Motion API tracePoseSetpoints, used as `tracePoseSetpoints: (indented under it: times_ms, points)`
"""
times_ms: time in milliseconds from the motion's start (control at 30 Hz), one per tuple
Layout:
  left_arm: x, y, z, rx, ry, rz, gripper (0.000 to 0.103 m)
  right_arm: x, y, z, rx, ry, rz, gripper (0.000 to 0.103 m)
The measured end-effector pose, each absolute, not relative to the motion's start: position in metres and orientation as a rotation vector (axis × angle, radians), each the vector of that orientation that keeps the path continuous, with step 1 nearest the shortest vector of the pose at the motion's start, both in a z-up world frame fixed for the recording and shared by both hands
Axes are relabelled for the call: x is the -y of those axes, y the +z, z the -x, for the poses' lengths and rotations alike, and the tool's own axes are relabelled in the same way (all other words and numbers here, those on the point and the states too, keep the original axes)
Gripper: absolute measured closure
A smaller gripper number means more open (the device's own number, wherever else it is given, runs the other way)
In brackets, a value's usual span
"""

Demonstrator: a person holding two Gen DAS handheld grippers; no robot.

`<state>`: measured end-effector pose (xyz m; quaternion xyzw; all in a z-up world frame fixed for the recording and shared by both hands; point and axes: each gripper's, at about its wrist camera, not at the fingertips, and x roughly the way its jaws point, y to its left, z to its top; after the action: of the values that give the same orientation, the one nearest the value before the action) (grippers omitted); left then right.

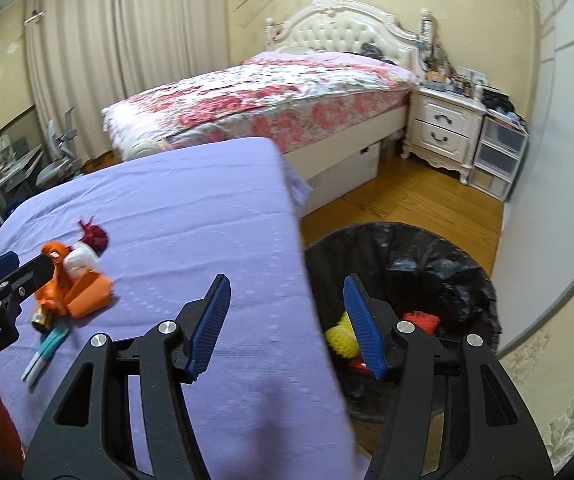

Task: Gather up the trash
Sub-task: 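Move the right tool back to the table and grasp the orange plastic bag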

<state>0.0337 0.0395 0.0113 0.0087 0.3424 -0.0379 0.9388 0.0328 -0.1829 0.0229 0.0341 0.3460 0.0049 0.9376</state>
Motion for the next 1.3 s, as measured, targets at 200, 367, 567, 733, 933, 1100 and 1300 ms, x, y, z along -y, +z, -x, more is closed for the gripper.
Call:
tracePoseSetpoints:
  times_ms: [200, 367, 567, 733, 933, 1100, 1300]
  points:
    - [-0.09, 0.007, -0.024, -0.694, 0.037, 0.005, 0.029, 0.131, 0.027, -0.035, -0.71, 0.113, -0.004, 0.046]
    - [-0.132, 0.0, -0.015, -0.71, 0.121, 0.051, 0.029, 0.094, 0.028, -0.037, -0.718, 0.191, 0.04, 0.046]
    - [-0.18, -0.005, -0.003, -0.721, 0.211, 0.116, 0.029, 0.053, 0.029, -0.038, -0.727, 0.28, 0.086, 0.046]
    - [-0.204, -0.007, 0.008, -0.72, 0.254, 0.143, 0.029, 0.019, 0.029, -0.038, -0.733, 0.343, 0.125, 0.046]
    - [-0.222, -0.014, 0.012, -0.731, 0.265, 0.168, 0.029, -0.015, 0.019, -0.038, -0.765, 0.39, 0.191, 0.055]
    - [-0.228, -0.018, 0.016, -0.737, 0.261, 0.185, 0.029, -0.023, 0.013, -0.04, -0.782, 0.378, 0.208, 0.061]
    - [-0.229, -0.021, 0.015, -0.743, 0.25, 0.199, 0.029, -0.027, 0.004, -0.043, -0.82, 0.377, 0.224, 0.079]
